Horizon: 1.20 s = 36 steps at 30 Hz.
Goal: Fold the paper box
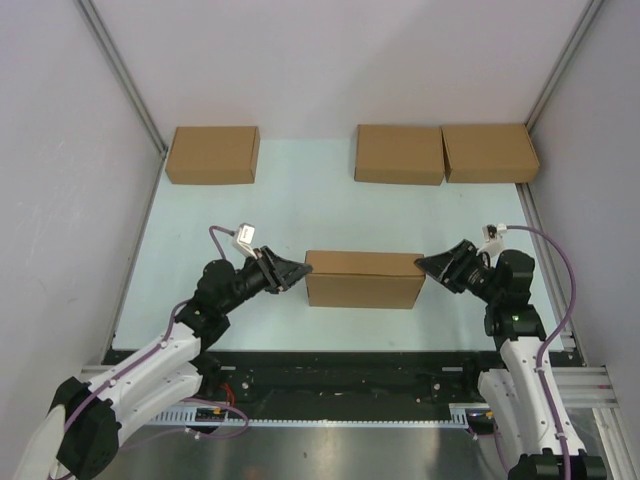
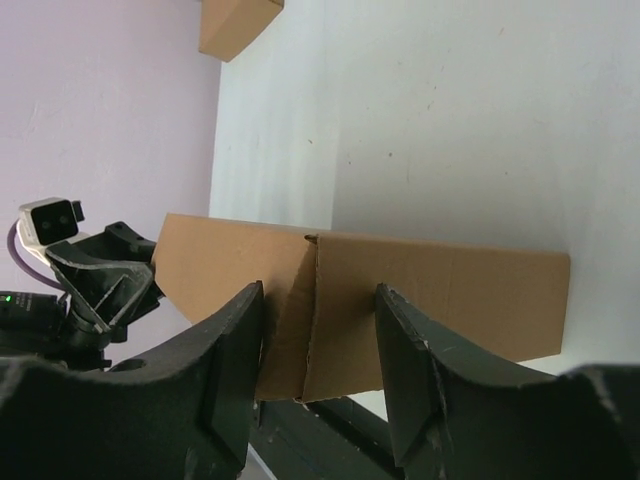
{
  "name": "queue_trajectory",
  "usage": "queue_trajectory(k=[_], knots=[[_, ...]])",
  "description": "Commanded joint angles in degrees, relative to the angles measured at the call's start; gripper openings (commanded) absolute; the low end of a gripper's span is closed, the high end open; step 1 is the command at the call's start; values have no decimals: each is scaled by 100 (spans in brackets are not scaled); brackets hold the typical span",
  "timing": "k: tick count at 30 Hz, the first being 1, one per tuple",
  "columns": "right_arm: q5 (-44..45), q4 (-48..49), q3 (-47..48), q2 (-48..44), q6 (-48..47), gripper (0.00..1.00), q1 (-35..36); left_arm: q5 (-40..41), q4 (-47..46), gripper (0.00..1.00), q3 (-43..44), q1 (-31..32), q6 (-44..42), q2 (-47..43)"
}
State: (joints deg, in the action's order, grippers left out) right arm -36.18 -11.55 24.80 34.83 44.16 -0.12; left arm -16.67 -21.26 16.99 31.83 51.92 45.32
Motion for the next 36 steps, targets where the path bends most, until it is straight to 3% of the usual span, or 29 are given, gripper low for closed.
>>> queue_trajectory(k=[1, 8, 12, 15, 33, 35, 36], knots=[[-398, 38, -343, -46, 145, 32, -128, -109, 543, 46, -38, -46, -218, 56], [-618, 294, -765, -160, 330, 20, -260, -109, 526, 46, -47, -55, -235, 100], [-741, 443, -950, -178, 382, 5, -348, -126, 491, 46, -47, -55, -226, 152], [-802, 452, -1090, -196, 400, 0, -427, -126, 456, 46, -56, -55, -218, 170], [-847, 198, -1768, -328, 234, 0, -577, -118, 341, 45, -188, -55, -182, 205], [-829, 57, -1777, -345, 163, 0, -577, -109, 350, 48, -179, -55, -182, 205], [-803, 22, -1785, -363, 119, 0, -577, -100, 359, 55, -170, -55, -182, 188]])
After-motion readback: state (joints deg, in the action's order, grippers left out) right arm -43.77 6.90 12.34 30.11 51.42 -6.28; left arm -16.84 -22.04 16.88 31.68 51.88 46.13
